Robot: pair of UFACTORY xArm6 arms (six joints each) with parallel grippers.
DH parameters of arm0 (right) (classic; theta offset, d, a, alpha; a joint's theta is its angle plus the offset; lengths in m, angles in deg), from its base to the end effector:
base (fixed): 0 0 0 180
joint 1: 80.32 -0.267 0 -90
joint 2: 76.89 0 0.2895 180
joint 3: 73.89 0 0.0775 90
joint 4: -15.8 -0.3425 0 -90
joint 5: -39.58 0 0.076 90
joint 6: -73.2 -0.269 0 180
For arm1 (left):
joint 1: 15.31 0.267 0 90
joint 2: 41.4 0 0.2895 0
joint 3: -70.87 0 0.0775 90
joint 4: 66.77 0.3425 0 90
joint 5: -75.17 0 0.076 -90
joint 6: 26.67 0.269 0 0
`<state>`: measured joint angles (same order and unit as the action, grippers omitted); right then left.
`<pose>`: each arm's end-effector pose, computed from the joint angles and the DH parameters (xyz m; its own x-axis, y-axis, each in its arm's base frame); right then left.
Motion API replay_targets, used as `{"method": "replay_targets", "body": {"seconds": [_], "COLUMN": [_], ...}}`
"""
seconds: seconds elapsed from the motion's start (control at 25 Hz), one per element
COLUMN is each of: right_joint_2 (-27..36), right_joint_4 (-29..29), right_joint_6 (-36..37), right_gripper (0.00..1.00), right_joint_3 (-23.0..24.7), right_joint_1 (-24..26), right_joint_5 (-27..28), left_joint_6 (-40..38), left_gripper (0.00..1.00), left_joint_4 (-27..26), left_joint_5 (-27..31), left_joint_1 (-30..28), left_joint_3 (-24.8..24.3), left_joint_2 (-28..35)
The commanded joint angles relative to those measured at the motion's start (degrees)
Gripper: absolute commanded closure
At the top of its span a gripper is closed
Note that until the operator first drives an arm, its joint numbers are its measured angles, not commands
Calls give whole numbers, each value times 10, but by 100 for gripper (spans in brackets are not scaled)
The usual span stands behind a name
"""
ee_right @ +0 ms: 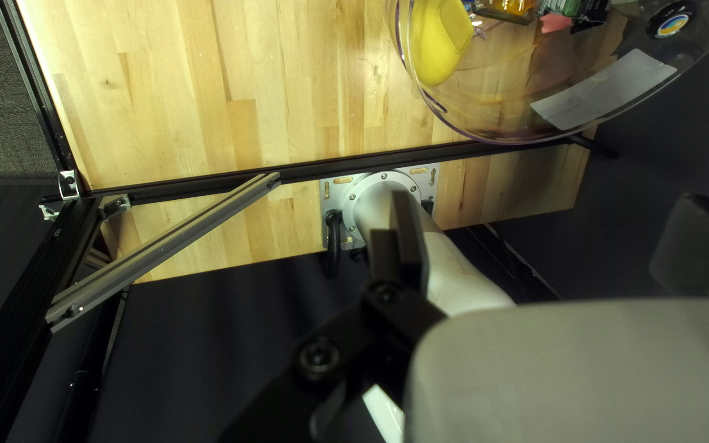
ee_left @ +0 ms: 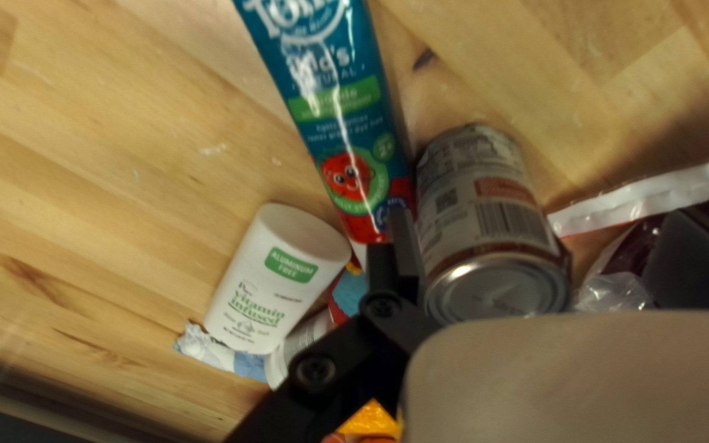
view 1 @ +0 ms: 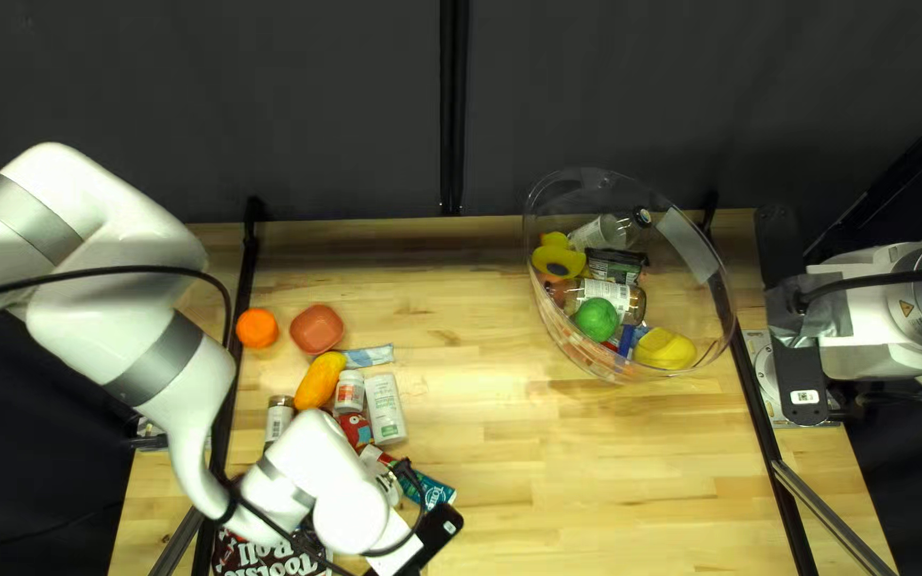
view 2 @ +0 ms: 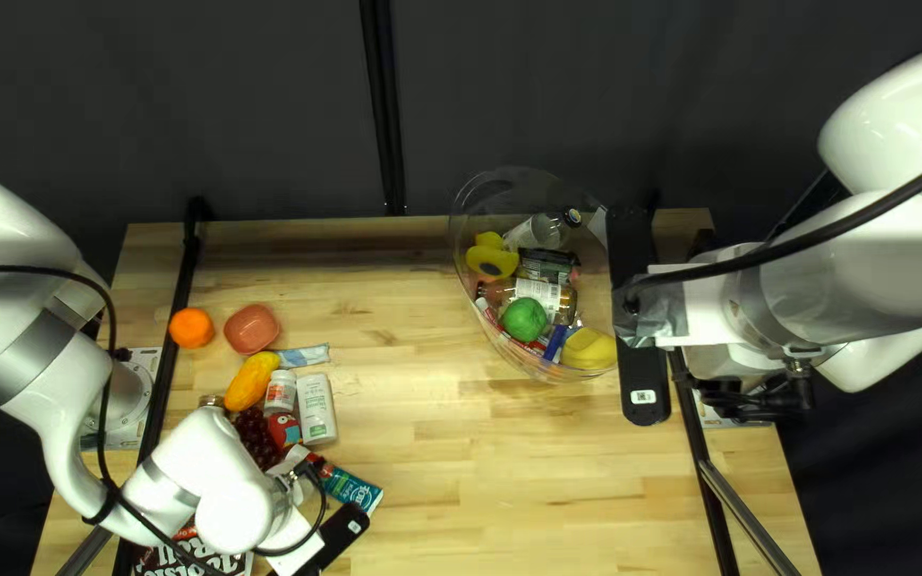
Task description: Pick up trash and place into trash bin
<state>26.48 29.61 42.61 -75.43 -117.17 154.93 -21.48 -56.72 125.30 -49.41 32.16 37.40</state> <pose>0.2539 0.1081 0.4411 0.9994 0.0215 -0.0283 0.0287 -0.9582 0.2847 0.3184 -0.1823 0.0623 0.6834 -0.7048 -0.1901 -0.7274 -0.6795 -0.0956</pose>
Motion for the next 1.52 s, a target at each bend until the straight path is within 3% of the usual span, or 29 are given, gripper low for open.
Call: {"method": "replay_targets", "body": {"seconds": [0.04,0.44,0.48,0.52,0.56,0.6,1.0,1.12,1.28,1.52], "right_joint_2": [0,0,0,0,0,0,0,0,0,0], "right_joint_4": [0,0,0,0,0,0,0,0,0,0], "right_joint_6": [0,0,0,0,0,0,0,0,0,0], "right_gripper": [0,0,0,0,0,0,0,0,0,0], "right_joint_3": [0,0,0,0,0,0,0,0,0,0], "right_joint_1": [0,0,0,0,0,0,0,0,0,0], "right_joint_5": [0,0,0,0,0,0,0,0,0,0], "left_joint_6": [-2,-28,-28,-28,-29,-30,-4,9,15,76], "left_gripper": [0,0,9,71,90,100,100,100,100,100], "left_joint_4": [1,10,10,10,10,10,54,87,174,212], "left_joint_5": [-20,-26,-25,-25,-24,-24,28,28,-7,5], "left_joint_1": [11,11,10,10,10,9,-14,-20,-21,10], "left_joint_3": [-9,-37,-38,-38,-38,-38,15,21,22,86], "left_joint_2": [-4,22,24,24,25,26,58,76,85,55]}}
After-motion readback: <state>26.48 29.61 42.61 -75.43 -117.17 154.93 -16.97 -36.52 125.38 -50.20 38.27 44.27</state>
